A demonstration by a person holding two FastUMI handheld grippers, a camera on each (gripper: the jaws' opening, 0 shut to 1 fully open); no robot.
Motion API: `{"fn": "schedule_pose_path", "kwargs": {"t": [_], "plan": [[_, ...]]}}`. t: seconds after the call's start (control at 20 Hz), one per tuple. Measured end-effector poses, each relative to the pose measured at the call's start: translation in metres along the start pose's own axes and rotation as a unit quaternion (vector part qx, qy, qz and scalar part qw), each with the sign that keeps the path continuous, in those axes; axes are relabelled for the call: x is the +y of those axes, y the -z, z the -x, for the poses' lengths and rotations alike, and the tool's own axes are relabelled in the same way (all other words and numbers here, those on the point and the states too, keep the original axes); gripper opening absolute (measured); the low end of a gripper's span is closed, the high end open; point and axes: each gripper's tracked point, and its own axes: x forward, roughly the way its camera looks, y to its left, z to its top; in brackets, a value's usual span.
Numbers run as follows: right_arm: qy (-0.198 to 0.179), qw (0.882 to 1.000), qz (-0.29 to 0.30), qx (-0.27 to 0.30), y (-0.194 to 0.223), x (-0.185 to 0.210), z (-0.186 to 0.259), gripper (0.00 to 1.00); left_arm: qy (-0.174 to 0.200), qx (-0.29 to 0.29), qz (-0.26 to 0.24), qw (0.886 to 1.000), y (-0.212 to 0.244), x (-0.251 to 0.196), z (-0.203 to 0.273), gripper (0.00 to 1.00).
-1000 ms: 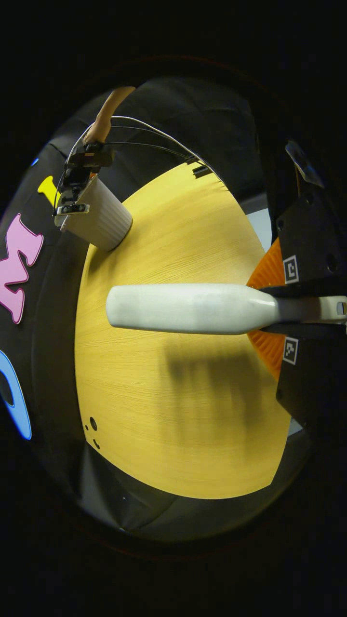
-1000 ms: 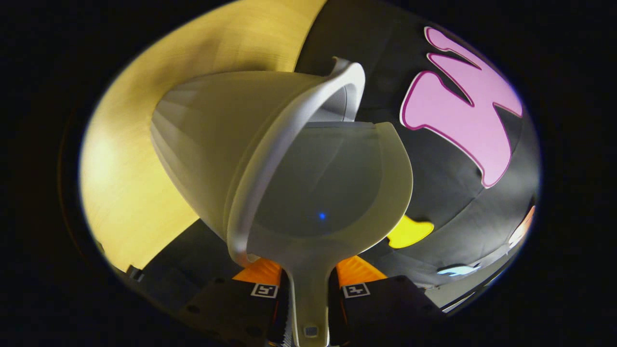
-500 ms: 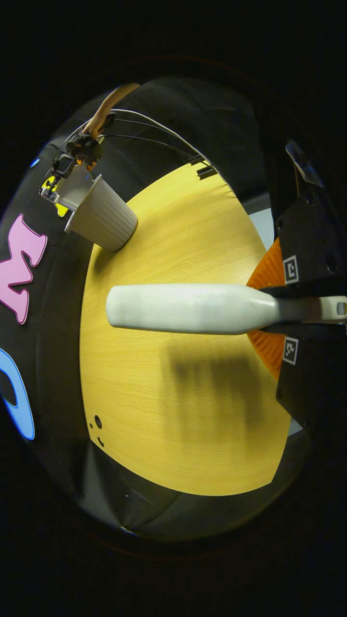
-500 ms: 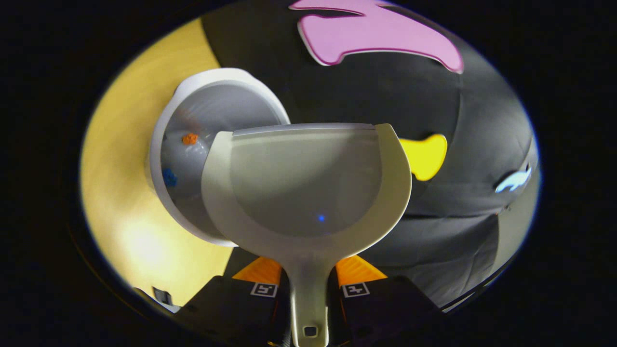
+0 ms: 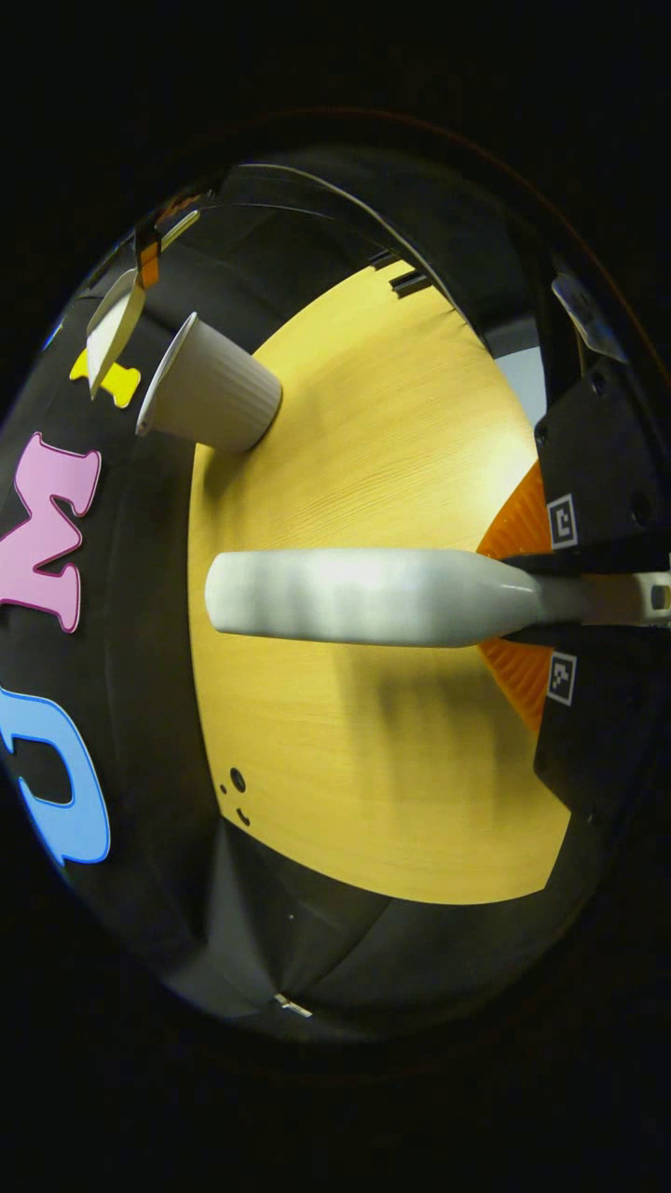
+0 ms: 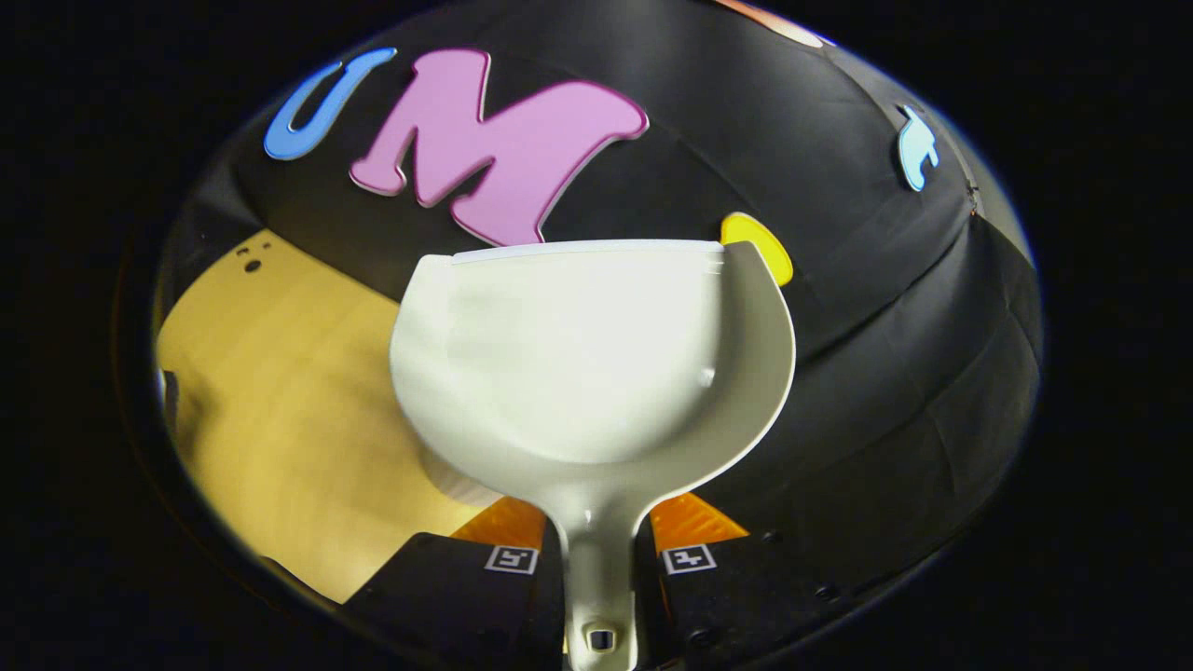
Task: Pick up the small broom and dustpan from the desktop, sweep the trash into the dustpan with the broom, and then empty the trash into the garbage bin.
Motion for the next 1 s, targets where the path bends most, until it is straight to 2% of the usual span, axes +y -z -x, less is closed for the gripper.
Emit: {"fn": "schedule_pose_path", "kwargs": {"t": [0.05,0.15,0.2,0.3,0.35,0.4,0.55,0.75,0.95,1.0], "plan": [[-0.011,1.000,-0.004,-0.020,-0.009,0.004,0.001,0.34,-0.009,-0.004,0.006,1.000,0.001,0.002,-0.003,0.22],[-0.055,0.997,-0.035,-0.038,-0.011,0.016,0.003,0.31,-0.024,-0.011,0.013,1.000,-0.002,0.010,-0.010,0.22],[-0.080,0.995,-0.055,-0.038,-0.012,0.018,0.004,0.34,-0.030,-0.012,0.014,0.999,-0.003,0.013,-0.015,0.26],[-0.125,0.988,-0.082,-0.030,-0.008,0.023,-0.001,0.33,-0.040,-0.011,0.015,0.999,-0.002,0.020,-0.022,0.26],[-0.142,0.985,-0.093,-0.031,-0.008,0.026,-0.003,0.36,-0.040,-0.010,0.017,0.999,-0.002,0.022,-0.026,0.26],[-0.153,0.982,-0.105,-0.027,-0.007,0.025,0.000,0.34,-0.040,-0.007,0.019,0.999,-0.002,0.023,-0.030,0.26],[-0.196,0.970,-0.138,0.025,0.008,0.034,0.003,0.31,-0.032,0.008,0.035,0.999,0.003,0.022,-0.045,0.29],[-0.241,0.954,-0.142,0.106,0.068,0.067,0.024,0.34,-0.020,0.047,0.057,0.997,0.018,0.019,-0.066,0.26],[-0.272,0.934,-0.143,0.183,0.120,0.108,0.036,0.34,-0.024,0.095,0.051,0.994,0.038,0.020,-0.085,0.29],[-0.275,0.931,-0.138,0.198,0.129,0.118,0.037,0.36,-0.027,0.108,0.048,0.993,0.040,0.020,-0.088,0.26]]}}
